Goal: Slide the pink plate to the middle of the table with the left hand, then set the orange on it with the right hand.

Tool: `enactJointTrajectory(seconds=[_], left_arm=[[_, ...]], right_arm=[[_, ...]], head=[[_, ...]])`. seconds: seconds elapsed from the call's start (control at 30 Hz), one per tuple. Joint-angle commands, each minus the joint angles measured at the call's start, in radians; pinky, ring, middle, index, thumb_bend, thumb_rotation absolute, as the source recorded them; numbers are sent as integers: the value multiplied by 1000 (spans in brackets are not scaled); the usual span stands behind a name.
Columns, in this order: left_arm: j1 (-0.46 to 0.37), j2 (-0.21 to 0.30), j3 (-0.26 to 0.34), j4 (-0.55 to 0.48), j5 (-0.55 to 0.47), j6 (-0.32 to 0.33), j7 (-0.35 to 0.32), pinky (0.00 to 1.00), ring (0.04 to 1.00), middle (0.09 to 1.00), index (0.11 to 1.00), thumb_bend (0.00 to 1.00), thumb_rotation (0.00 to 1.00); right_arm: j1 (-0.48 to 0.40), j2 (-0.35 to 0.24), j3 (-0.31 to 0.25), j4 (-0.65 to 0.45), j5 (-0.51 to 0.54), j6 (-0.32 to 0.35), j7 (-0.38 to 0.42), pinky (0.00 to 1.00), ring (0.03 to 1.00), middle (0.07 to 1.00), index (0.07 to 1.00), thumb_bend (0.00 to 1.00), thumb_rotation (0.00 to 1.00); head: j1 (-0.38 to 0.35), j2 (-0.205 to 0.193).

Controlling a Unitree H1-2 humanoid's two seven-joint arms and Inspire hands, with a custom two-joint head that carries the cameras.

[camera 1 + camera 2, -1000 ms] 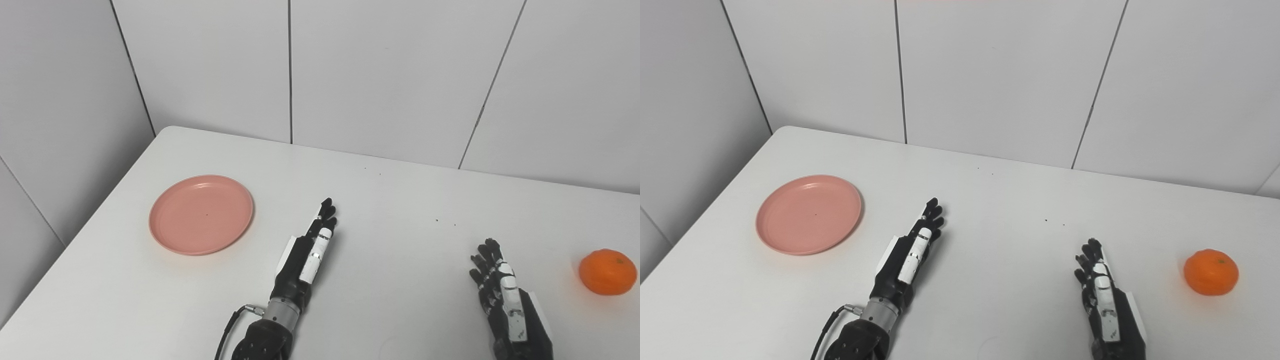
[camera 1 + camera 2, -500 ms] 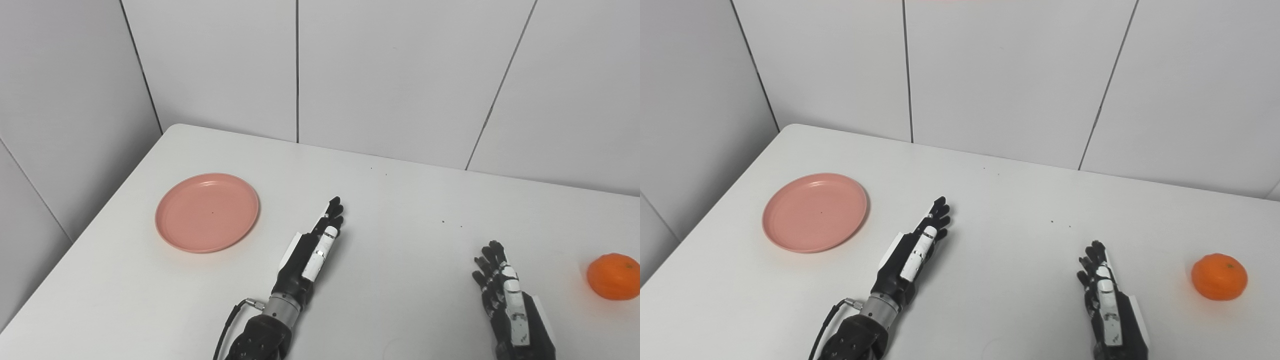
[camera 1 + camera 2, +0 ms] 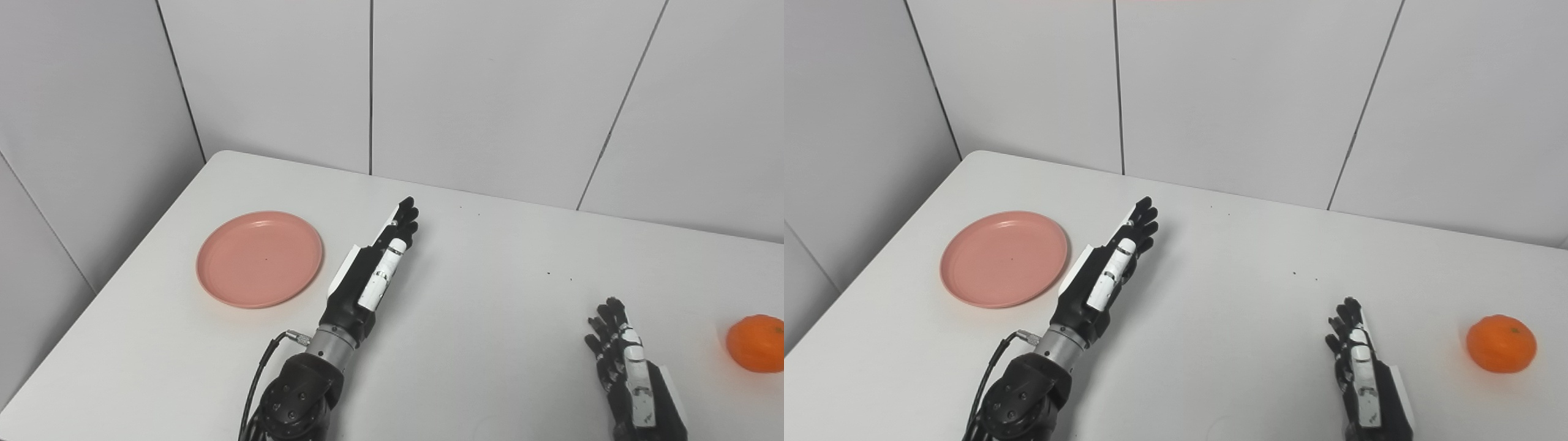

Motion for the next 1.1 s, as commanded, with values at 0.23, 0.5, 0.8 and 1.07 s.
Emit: enactJointTrajectory(seconds=[0.23, 0.5, 0.8, 1.07], left_arm=[[-104, 37, 99, -53, -104, 49, -1, 974, 967, 980, 970, 409, 1000], [-170, 70, 188, -88, -144, 103, 35, 971, 966, 980, 969, 408, 1000], [-197, 151, 267, -79, -188, 102, 39, 990, 977, 984, 976, 393, 1000], [-198, 200, 317, -80, -206, 114, 53, 983, 974, 986, 965, 373, 1000]], right_arm=[[-29, 3, -10, -8, 23, -28, 5, 1000, 1000, 1000, 1000, 289, 1000], [-27, 2, -13, -21, 38, -9, 5, 1000, 1000, 1000, 1000, 300, 1000], [-33, -18, -13, -7, 51, -23, 20, 1000, 1000, 1000, 1000, 303, 1000], [-30, -21, -14, -23, 45, -11, 7, 1000, 1000, 1000, 1000, 307, 1000]], head=[[7, 0], [17, 5], [34, 2], [51, -3]])
